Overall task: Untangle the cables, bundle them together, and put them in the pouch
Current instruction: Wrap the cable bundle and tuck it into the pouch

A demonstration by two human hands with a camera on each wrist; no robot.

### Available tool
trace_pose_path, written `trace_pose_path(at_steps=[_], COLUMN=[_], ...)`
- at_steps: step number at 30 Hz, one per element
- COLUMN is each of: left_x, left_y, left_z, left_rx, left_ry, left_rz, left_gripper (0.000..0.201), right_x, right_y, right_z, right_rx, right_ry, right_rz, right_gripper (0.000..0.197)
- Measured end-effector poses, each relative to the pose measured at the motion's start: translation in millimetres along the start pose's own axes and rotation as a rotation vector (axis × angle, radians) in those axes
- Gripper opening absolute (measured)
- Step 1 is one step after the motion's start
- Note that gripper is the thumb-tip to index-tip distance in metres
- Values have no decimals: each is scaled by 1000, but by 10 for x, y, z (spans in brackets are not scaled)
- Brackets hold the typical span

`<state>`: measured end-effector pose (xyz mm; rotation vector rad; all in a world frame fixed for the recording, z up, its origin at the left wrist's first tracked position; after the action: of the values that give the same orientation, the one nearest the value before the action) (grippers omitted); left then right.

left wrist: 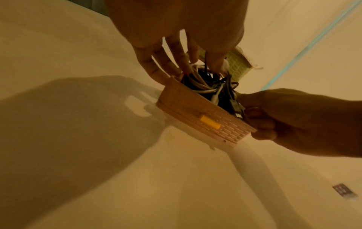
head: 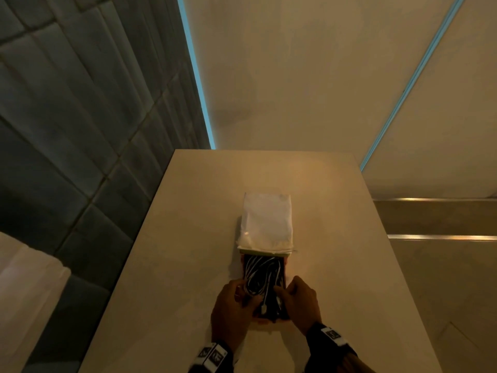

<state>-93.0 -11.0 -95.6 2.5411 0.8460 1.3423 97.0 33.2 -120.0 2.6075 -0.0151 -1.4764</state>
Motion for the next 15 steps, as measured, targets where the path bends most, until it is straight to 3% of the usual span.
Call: trace_pose_path(at_steps=[2, 4, 10, 15], left_x=[49, 107, 103, 99], left_y=[58, 108, 50, 64], left_z=[44, 79, 125, 175], left_rx=[-32, -45, -26, 3], left_ry=[-93, -165, -202, -259], left_rz=[-43, -62, -91, -78], left_gripper=[72, 81, 81, 75], right_x=[12, 3, -67, -34], right_y=[12, 24, 109, 131], right_z=[23, 47, 18, 20], right_rx=[-13, -16, -31, -45], right_ry=[-7, -24, -60, -224], right_rz=[-13, -30, -88, 44], right_gripper=[38, 38, 37, 37])
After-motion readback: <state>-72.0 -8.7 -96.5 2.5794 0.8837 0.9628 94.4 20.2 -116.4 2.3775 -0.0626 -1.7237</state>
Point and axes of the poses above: each hand's wrist, its own y-axis away from the middle knuckle, its own z-axis out of the palm, x = y × z, the point moved 4 cm from there along -y, towards the middle knuckle, and after that the axes turned 15 degrees about -z, right-handed, at the moved point
